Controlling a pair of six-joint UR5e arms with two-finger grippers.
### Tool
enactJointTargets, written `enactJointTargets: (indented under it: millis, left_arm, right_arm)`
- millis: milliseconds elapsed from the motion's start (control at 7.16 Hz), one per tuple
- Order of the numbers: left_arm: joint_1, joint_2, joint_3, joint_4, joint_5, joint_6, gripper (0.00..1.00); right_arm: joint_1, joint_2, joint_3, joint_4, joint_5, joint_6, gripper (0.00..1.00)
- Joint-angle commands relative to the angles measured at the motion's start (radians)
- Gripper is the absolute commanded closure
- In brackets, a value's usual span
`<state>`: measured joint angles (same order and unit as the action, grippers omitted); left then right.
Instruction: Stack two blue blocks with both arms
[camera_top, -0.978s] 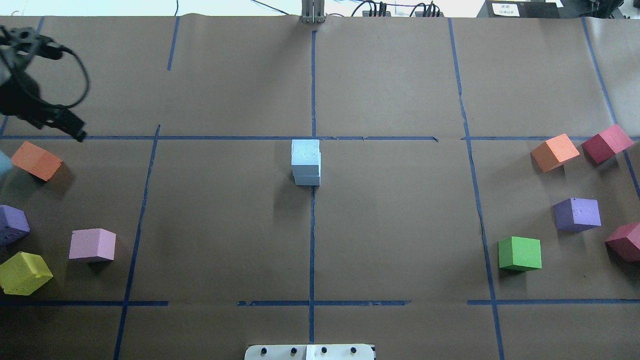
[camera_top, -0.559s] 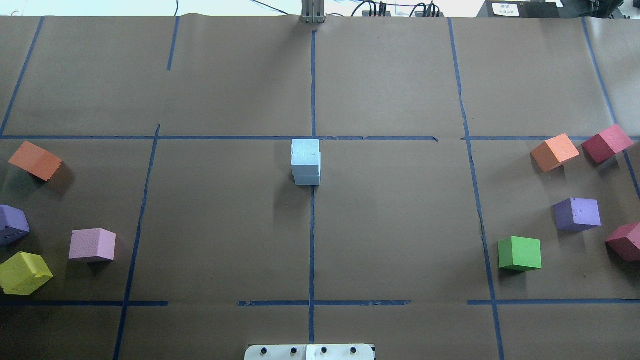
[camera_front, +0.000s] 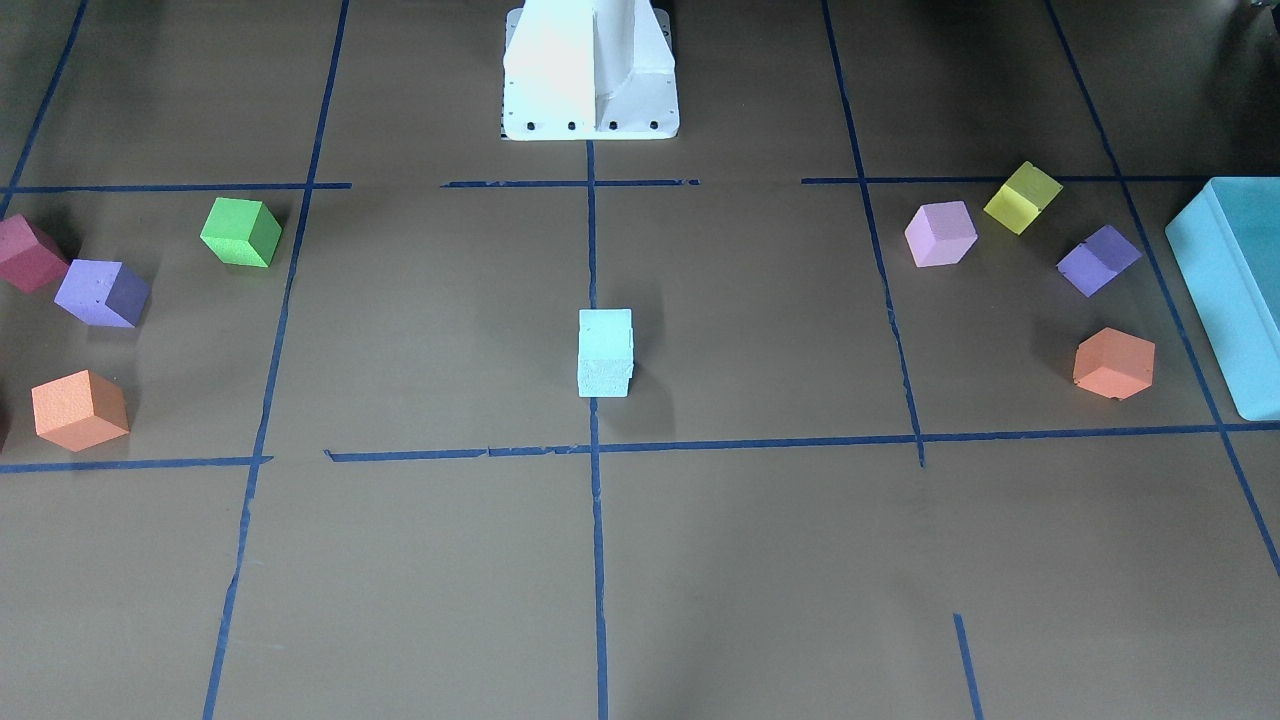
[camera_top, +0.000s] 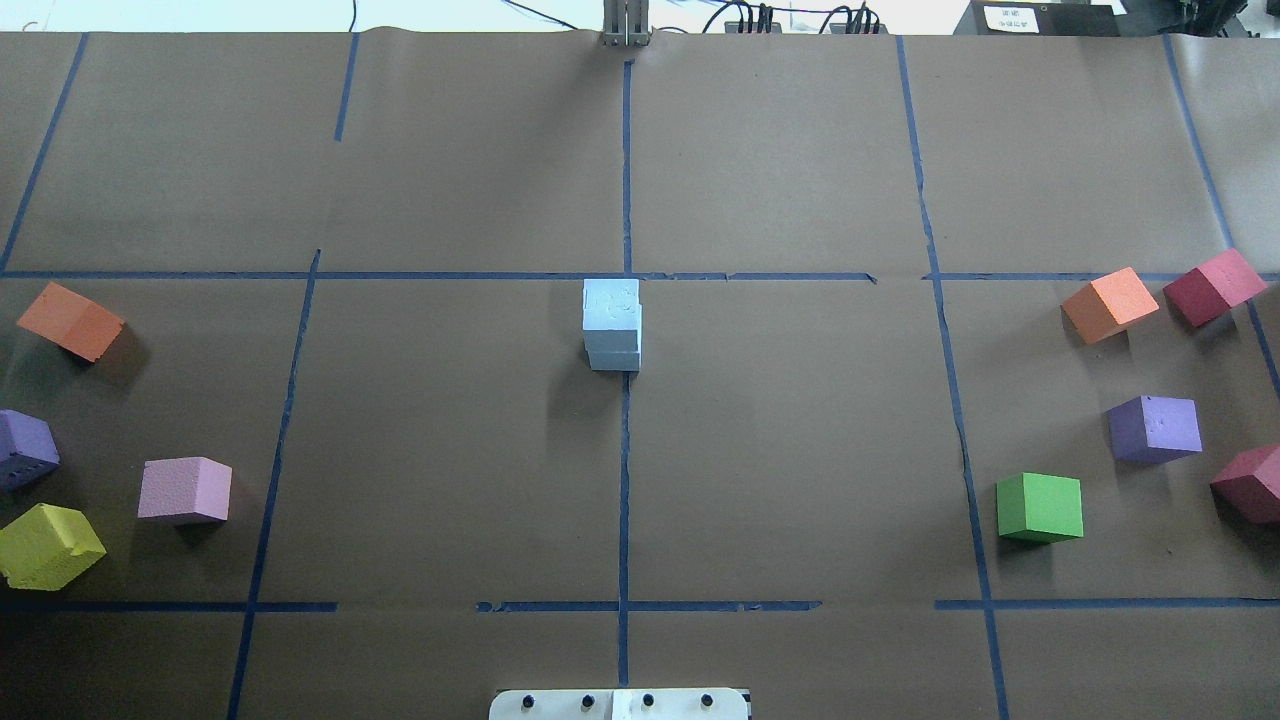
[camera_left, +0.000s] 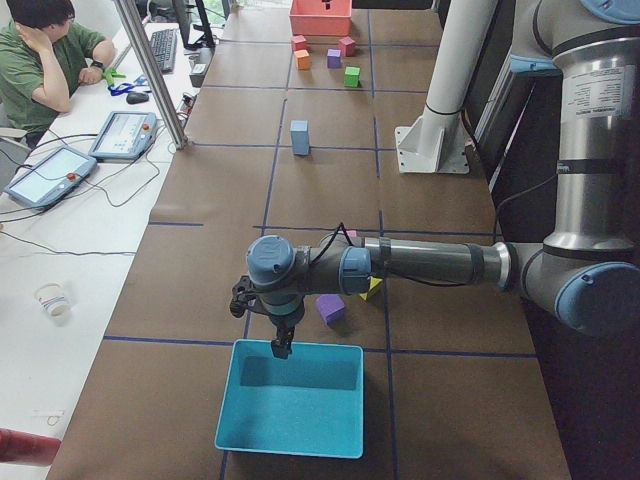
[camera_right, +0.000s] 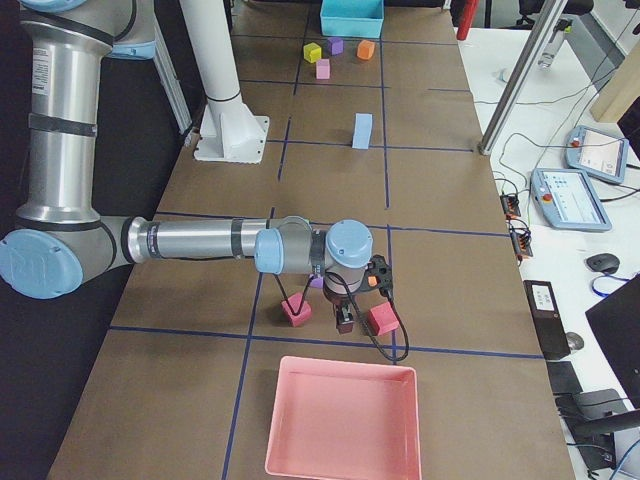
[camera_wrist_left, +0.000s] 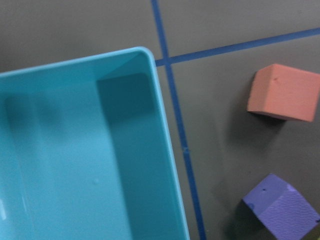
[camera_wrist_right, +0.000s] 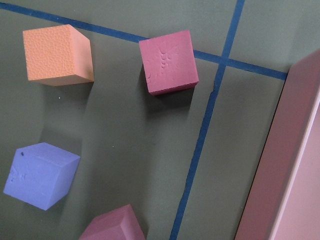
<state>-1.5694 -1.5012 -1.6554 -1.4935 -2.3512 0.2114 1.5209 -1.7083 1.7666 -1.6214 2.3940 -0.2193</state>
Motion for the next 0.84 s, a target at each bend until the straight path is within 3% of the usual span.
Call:
enactJointTargets:
  millis: [0, 140, 699]
  left_arm:
    - [-0.006, 0.006, 0.038, -0.005, 0.044, 0.003, 0.00]
    - [-0.004, 0.009, 0.040, -0.005, 0.081, 0.006, 0.00]
    - [0.000, 0.013, 0.032, -0.005, 0.073, 0.008, 0.00]
  right_arm:
    - [-0.001, -0.001, -0.001, 0.000, 0.001, 0.000, 0.00]
    - [-0.001, -0.001, -0.001, 0.000, 0.001, 0.000, 0.00]
    - [-0.001, 0.001, -0.003, 0.000, 0.002, 0.000, 0.00]
